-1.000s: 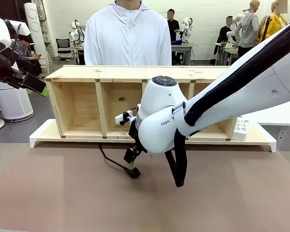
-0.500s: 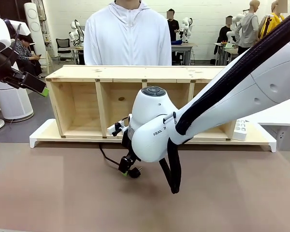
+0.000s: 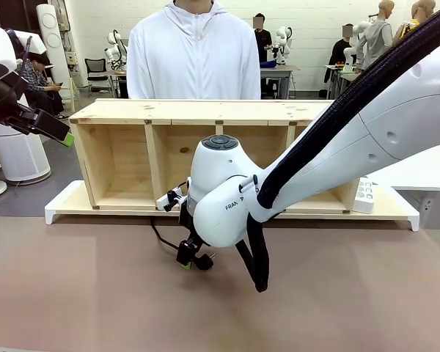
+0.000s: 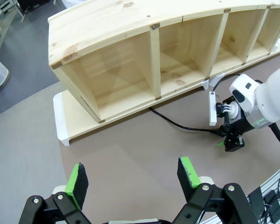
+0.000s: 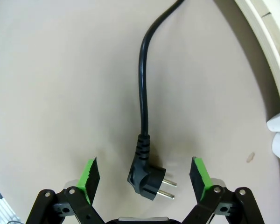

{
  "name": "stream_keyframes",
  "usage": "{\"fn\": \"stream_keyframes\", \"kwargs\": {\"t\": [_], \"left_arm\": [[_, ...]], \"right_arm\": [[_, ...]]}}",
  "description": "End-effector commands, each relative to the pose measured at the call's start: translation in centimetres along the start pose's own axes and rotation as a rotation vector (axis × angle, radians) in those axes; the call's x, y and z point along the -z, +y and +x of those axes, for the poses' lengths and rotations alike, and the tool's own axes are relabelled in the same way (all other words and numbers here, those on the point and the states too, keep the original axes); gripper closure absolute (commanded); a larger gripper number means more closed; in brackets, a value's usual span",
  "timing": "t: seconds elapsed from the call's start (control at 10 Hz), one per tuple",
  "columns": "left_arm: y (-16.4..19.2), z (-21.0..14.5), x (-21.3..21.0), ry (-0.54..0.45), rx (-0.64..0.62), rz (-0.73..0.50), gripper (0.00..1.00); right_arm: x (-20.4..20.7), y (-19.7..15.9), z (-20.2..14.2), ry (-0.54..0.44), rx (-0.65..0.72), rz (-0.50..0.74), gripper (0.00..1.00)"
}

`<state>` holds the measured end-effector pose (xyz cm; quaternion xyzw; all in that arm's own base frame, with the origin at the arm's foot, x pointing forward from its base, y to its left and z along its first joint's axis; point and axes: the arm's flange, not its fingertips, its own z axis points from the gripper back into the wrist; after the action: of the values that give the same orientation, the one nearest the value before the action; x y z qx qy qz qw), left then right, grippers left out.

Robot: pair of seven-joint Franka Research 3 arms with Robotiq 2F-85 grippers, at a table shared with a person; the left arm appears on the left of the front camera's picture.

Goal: Perform cable management.
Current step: When the cord part of the Power Cable appears at the lower middle area of the table and stops, grasp the cord part of the Power Cable.

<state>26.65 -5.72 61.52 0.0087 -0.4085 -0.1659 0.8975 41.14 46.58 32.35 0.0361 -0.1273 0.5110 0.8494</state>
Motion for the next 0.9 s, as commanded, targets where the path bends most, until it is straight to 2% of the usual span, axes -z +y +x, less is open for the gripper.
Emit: {"fn": "stream_keyframes", "kwargs": {"t": [0.0, 0.8], "left_arm": [[0.1, 0.0, 0.0, 0.0, -0.004, 0.0, 0.0], [0.1, 0.0, 0.0, 0.0, -0.004, 0.0, 0.0]], "right_arm": [[0.7, 0.1, 1.1, 0.058, 0.065, -0.038, 0.0], [0.1, -0.5, 0.5, 0.048, 0.046, -0.002, 0.0]]}}
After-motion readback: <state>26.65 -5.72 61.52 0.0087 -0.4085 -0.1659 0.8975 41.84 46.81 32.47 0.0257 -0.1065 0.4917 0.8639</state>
